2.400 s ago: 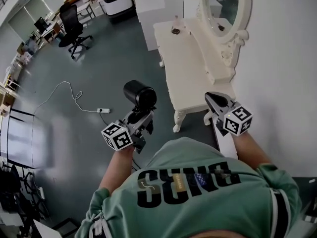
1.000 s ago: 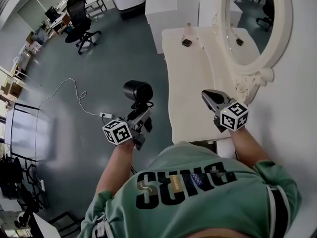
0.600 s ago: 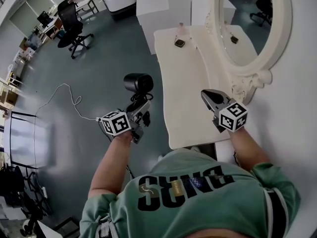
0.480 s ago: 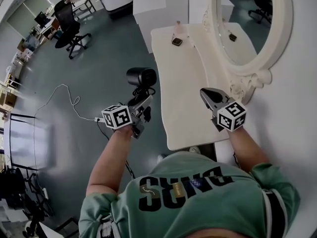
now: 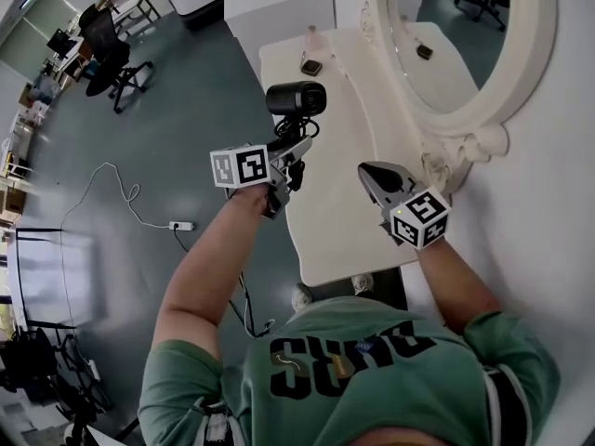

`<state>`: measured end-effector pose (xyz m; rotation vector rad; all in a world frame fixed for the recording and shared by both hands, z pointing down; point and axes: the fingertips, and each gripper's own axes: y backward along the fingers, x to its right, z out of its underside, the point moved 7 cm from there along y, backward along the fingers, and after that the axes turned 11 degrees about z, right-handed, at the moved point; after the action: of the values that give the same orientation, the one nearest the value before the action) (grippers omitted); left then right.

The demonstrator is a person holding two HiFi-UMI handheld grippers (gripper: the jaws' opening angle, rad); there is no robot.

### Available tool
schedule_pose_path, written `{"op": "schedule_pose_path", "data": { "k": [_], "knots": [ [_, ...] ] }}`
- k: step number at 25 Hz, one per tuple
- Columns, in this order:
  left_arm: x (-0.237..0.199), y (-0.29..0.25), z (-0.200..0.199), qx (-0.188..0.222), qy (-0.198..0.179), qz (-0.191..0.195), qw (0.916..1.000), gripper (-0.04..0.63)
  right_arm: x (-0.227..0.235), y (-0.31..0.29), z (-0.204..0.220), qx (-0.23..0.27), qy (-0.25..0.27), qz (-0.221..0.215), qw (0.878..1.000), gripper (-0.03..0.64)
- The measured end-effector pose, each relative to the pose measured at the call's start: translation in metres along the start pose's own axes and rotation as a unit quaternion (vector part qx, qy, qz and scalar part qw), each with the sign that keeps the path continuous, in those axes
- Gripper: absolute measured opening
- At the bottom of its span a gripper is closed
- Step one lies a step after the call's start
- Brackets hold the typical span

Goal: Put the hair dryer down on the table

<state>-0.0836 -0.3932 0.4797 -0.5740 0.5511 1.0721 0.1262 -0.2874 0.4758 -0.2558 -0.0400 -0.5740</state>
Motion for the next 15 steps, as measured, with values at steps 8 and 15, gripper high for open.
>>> {"op": "schedule_pose_path", "data": {
  "k": [8, 15],
  "knots": [
    [-0.027, -0.102, -0.003, -0.048, 0.03, -0.015, 0.9983, 0.192, 0.012, -0.003, 0.024, -0.007, -0.011, -0.002, 1.0, -0.006],
    [-0.056, -0.171, 0.011, -0.09, 0.05, -0.07, 0.9922, 0.192, 0.023, 0.003, 0.043, -0.019, -0.025, 0.005, 0.999, -0.006]
  ]
}}
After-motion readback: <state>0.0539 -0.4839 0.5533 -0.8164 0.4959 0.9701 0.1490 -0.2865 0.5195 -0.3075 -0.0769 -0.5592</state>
